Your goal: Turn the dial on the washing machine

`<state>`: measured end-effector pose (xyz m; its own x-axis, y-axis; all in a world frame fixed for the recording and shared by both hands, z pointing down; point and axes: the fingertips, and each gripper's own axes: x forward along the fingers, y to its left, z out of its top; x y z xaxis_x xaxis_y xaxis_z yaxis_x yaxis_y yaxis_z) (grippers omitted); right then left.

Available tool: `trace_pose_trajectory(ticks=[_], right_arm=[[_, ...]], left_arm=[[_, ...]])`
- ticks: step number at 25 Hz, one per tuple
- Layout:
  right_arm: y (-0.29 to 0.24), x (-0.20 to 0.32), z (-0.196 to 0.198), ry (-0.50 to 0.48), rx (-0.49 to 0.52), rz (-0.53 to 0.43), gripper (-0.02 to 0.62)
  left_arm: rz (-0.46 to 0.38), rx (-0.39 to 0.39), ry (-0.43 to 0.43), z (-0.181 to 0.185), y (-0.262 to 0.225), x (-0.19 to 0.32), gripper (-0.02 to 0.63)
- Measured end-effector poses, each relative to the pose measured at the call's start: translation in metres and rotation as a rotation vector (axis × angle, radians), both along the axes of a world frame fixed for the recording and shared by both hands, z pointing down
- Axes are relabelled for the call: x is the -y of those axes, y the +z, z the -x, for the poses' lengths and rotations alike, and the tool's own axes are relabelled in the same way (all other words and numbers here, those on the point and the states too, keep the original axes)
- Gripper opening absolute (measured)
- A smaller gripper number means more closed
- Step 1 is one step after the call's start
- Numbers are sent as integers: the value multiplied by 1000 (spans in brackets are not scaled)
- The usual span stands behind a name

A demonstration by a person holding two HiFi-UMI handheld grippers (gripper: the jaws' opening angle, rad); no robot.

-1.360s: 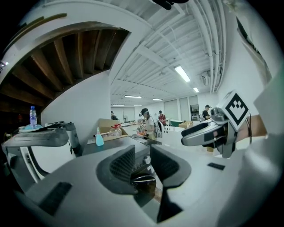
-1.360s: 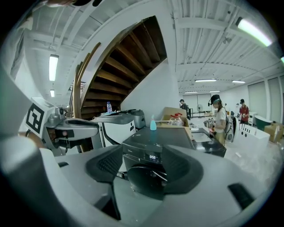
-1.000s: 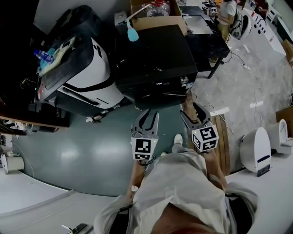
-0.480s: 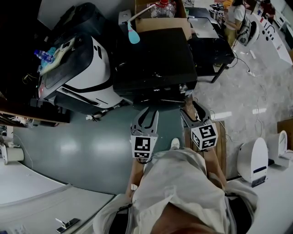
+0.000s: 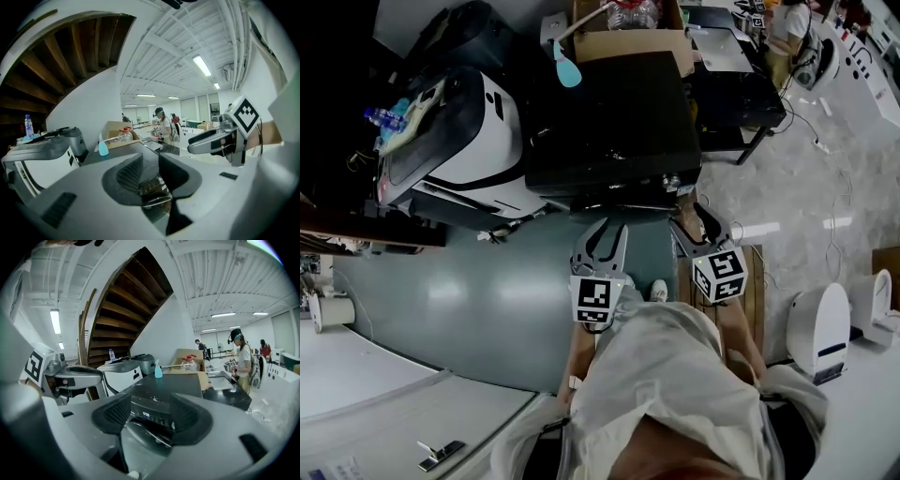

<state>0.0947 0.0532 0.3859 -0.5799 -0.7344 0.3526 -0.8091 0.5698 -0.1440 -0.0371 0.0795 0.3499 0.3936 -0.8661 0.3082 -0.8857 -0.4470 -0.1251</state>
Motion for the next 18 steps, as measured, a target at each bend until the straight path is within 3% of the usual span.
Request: trace_pose_trajectory(ticks=[18], right_arm=[[15,41,1,73,-32,32,247]], left_arm=[[9,-14,69,4,10,56,109]])
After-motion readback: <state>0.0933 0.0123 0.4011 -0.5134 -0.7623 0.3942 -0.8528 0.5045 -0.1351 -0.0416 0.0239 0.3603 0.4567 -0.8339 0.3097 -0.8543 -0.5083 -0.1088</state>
